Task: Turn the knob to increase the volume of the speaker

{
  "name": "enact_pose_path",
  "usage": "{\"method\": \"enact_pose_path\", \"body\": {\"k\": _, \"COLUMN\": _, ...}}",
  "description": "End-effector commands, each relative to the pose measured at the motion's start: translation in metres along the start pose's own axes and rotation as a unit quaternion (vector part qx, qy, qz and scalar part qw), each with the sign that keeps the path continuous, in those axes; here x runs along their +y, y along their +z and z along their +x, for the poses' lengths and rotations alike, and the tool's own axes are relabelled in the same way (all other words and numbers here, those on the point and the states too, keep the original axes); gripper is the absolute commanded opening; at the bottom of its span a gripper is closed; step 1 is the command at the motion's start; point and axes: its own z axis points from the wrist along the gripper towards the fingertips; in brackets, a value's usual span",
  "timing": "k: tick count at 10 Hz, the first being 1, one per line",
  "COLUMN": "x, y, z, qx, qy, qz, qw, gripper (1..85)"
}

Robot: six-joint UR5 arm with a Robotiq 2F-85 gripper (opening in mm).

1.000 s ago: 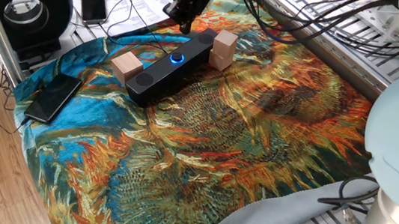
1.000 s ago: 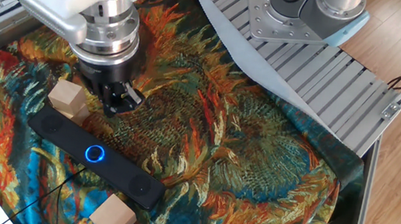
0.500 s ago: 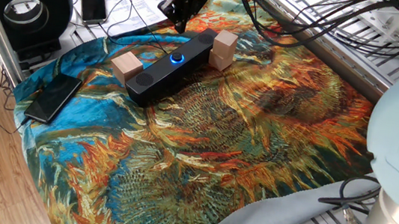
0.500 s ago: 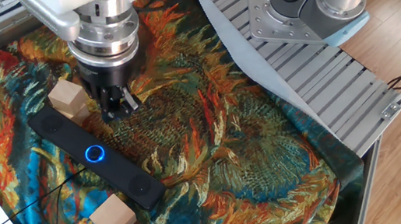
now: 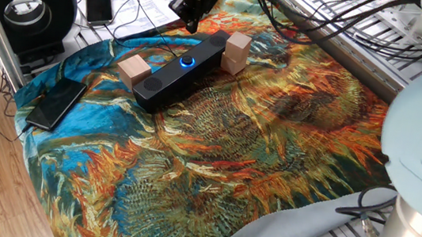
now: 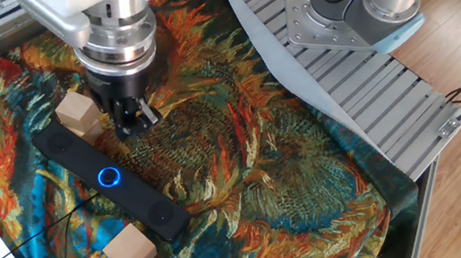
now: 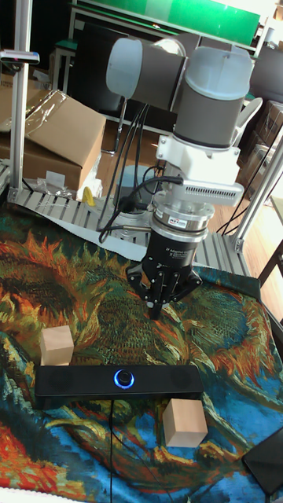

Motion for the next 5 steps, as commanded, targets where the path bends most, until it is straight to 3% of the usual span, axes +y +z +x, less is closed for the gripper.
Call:
{"method": "enact_pose_path", "body": {"k": 1, "x": -0.009, "y": 0.007, "z": -0.006, "qx": 0.008, "qy": -0.042, "qz": -0.002, "qw": 0.9991, "gripper": 29.0}}
{"method": "enact_pose_path", "body": {"k": 2, "x": -0.016, "y": 0.011, "z": -0.011, "qx": 0.005, "qy": -0.057, "qz": 0.008, "qw": 0.9984, "gripper": 36.7}}
{"method": "enact_pose_path", "body": {"k": 4, "x": -0.009, "y": 0.01, "z": -0.017, "qx": 0.005, "qy": -0.042, "qz": 0.0, "qw": 0.9991, "gripper": 43.7}}
{"method": "enact_pose_path", "body": {"k": 5, "x": -0.009, "y": 0.008, "z": -0.02, "qx": 0.007, "qy": -0.04, "qz": 0.0, "qw": 0.9992, "gripper": 52.3}}
